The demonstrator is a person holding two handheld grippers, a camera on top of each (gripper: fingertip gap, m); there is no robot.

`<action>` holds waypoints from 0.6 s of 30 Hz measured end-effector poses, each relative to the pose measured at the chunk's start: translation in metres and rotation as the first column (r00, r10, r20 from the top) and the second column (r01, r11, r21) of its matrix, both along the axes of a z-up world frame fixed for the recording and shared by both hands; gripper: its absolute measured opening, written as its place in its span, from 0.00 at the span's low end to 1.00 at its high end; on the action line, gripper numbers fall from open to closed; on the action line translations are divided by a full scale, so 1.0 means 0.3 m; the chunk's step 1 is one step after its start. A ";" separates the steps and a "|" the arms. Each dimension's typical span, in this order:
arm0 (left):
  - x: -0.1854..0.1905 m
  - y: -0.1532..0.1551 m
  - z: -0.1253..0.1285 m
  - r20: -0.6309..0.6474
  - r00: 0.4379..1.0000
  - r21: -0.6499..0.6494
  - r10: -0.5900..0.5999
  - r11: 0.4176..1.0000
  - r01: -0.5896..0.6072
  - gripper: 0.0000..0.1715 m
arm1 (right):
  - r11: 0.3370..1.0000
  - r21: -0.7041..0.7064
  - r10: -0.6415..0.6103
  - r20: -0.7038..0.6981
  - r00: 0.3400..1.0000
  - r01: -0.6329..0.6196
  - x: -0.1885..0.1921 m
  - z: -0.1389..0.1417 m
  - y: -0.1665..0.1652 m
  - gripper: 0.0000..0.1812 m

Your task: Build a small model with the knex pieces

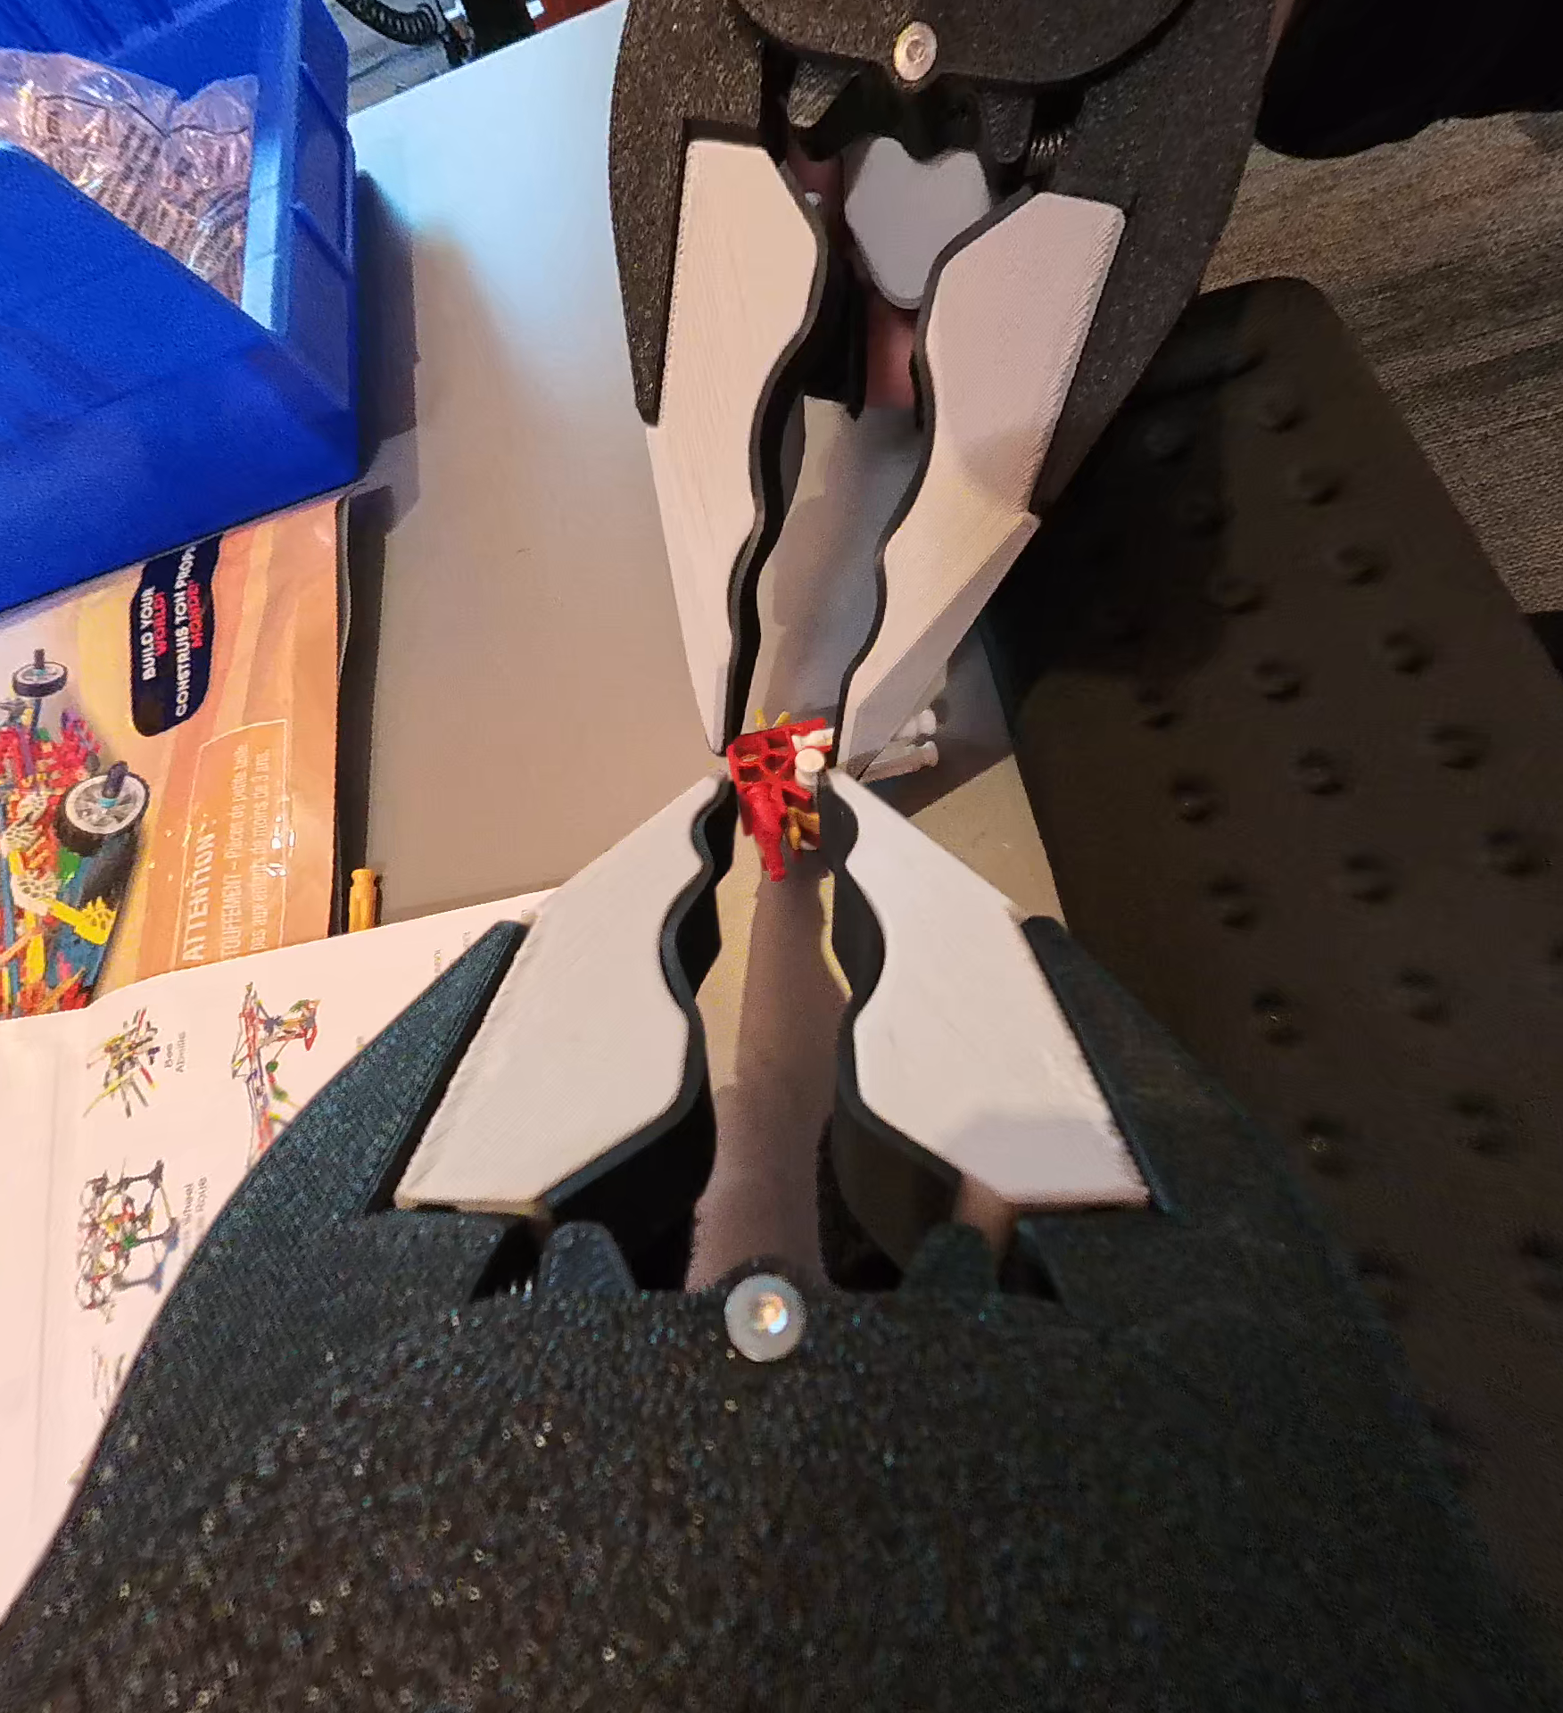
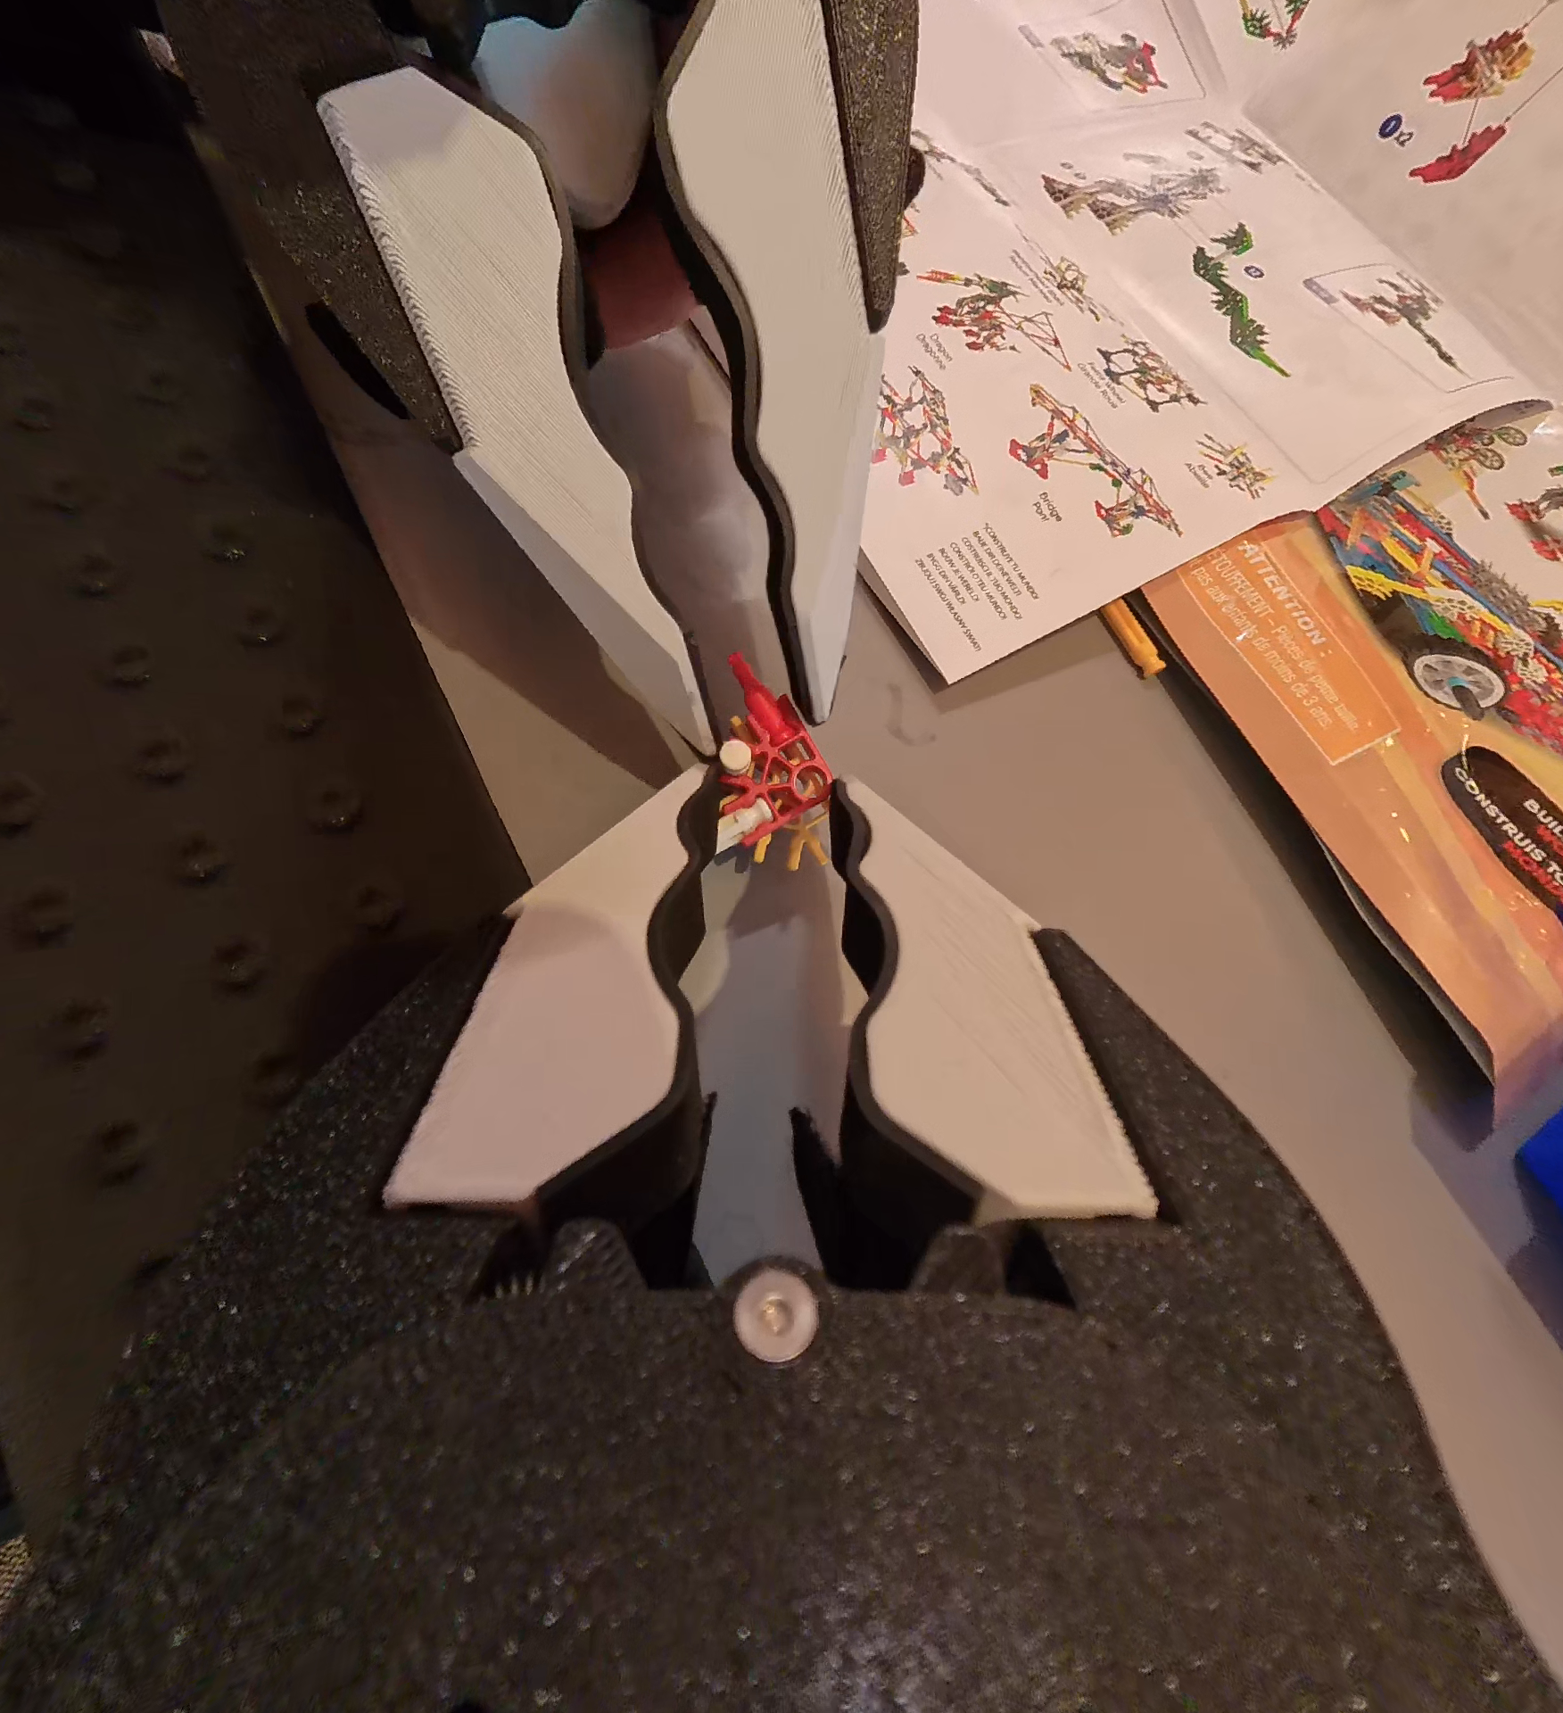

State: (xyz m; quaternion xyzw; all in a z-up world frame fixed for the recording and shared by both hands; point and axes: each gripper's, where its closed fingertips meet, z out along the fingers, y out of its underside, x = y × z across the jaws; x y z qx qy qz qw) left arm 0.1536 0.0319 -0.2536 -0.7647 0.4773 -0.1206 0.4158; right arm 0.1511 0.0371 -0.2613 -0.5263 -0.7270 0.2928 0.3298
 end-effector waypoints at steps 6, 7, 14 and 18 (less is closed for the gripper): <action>0.005 0.003 0.000 0.036 0.999 -0.016 0.014 1.000 -0.014 0.07 | 1.000 0.001 -0.001 0.001 1.000 0.001 0.001 -0.001 0.001 0.13; 0.006 0.004 0.000 0.037 0.999 -0.013 0.016 1.000 -0.016 0.07 | 1.000 0.002 -0.001 0.002 1.000 0.001 0.002 -0.002 0.002 0.12; 0.024 -0.001 -0.007 0.045 0.999 -0.010 0.026 1.000 -0.025 0.00 | 1.000 -0.005 0.005 0.015 1.000 -0.005 0.004 -0.009 0.007 0.12; 0.019 0.004 -0.003 0.026 0.998 0.016 0.058 0.998 -0.058 0.00 | 1.000 0.004 0.006 0.010 1.000 -0.006 0.005 -0.010 0.010 0.12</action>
